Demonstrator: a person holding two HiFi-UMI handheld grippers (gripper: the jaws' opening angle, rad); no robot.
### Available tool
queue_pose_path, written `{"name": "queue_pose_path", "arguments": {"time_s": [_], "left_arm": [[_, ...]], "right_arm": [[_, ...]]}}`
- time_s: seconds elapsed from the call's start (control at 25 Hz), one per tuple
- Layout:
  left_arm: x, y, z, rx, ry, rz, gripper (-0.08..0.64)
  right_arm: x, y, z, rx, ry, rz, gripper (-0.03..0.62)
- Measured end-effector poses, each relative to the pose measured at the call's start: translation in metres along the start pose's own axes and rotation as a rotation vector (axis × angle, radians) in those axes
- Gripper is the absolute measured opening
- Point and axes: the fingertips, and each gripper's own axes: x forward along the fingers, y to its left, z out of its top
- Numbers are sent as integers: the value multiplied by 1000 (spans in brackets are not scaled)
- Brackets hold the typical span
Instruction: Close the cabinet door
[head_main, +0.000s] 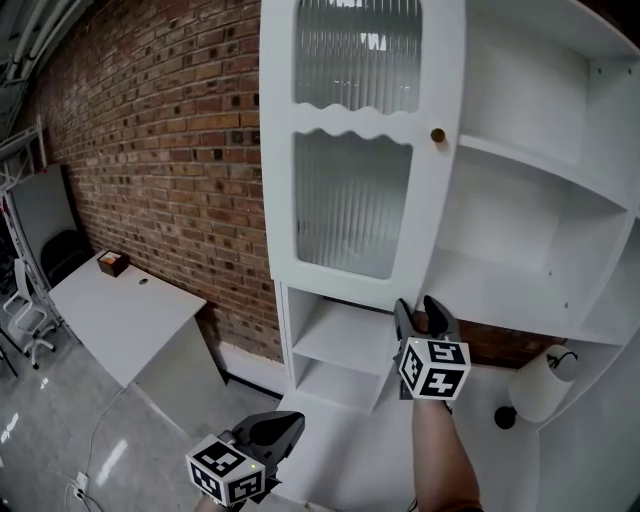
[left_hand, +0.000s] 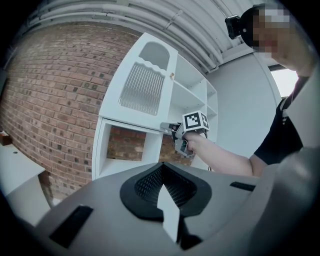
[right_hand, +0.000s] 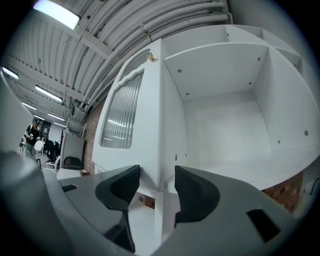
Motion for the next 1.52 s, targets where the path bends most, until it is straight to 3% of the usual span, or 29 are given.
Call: {"name": "queue_pose_path", "arguments": {"time_s": [0.72, 0.92, 1.0, 1.08, 1.52], "left_arm": [[-41, 1, 4, -7, -15, 60, 8], [-67, -5, 6, -5, -33, 66, 8], [-80, -7, 6, -7, -38, 69, 8], [-93, -12, 5, -9, -43, 71, 8], [-176, -51, -10, -15, -65, 65, 8]], "right_arm": [[-22, 14, -7, 12, 30, -21, 215], [-52, 29, -3, 14, 10, -40, 184], [-67, 39, -2, 5, 8, -37, 79], [-83, 53, -2, 2, 12, -22, 44], [-197, 122, -19, 40, 35, 38, 38]]}}
